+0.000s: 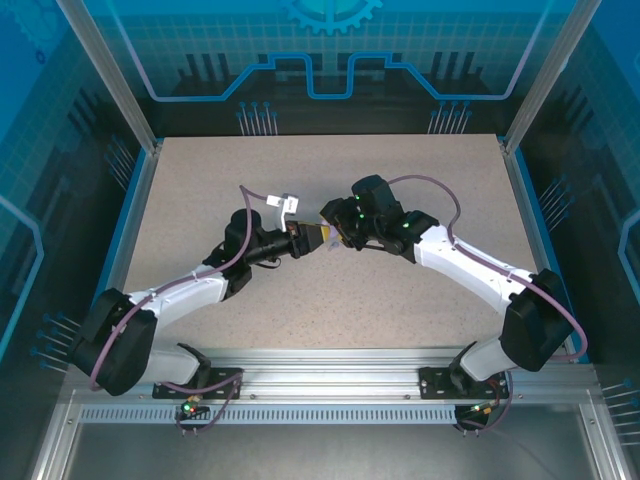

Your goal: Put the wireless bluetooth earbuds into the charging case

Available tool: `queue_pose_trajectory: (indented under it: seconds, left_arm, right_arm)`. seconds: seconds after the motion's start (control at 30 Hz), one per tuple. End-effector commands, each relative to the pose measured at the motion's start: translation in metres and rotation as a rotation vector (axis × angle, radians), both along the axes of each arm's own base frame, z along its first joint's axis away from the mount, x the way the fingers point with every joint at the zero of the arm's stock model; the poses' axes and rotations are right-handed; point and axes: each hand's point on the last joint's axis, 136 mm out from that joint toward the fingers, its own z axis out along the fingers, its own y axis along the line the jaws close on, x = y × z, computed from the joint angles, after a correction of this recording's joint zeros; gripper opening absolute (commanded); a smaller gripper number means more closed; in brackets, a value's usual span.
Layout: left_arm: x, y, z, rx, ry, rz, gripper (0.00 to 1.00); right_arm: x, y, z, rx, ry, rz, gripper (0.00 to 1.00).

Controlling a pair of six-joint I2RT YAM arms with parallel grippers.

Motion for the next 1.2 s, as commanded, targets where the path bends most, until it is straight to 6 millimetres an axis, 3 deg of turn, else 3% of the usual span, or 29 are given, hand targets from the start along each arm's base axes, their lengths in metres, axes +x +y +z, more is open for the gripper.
queue_pose_trajectory:
  seconds: [0.0, 0.37, 0.6, 0.73, 0.77, 0.8, 0.87, 0.93, 1.17]
  left_arm:
    - [0.002, 0.001, 0.011, -0.047, -0.037, 0.022, 0.37]
    - [0.004, -0.013, 0.003, -0.065, -0.022, 0.004, 0.35]
    - [0.006, -0.012, 0.000, -0.068, -0.020, 0.018, 0.18]
    - [0.007, -0.012, 0.002, -0.070, -0.026, 0.021, 0.00]
    - [0.008, -0.012, 0.001, -0.070, -0.024, 0.025, 0.00]
    - [0.007, -0.012, 0.001, -0.070, -0.024, 0.024, 0.00]
    - [0.006, -0.012, 0.001, -0.070, -0.019, 0.021, 0.00]
    - [0.005, -0.012, 0.000, -0.064, -0.014, 0.018, 0.00]
    - [-0.008, -0.014, 0.002, -0.005, -0.012, -0.054, 0.00]
  right_arm:
    - [0.006, 0.002, 0.003, 0.010, 0.002, -0.021, 0.33]
    - [0.009, 0.005, 0.004, 0.025, 0.004, -0.021, 0.33]
    - [0.009, 0.002, 0.002, 0.026, 0.010, -0.023, 0.33]
    - [0.010, 0.001, 0.001, 0.028, 0.011, -0.027, 0.33]
    - [0.010, 0.002, 0.002, 0.029, 0.008, -0.025, 0.34]
    - [0.011, 0.001, 0.003, 0.029, 0.005, -0.028, 0.39]
    - [0.015, -0.003, 0.008, 0.028, -0.016, -0.031, 0.62]
    - [0.018, -0.012, 0.015, 0.017, -0.056, -0.037, 0.78]
    - [0.017, -0.065, 0.042, -0.104, -0.295, 0.051, 0.82]
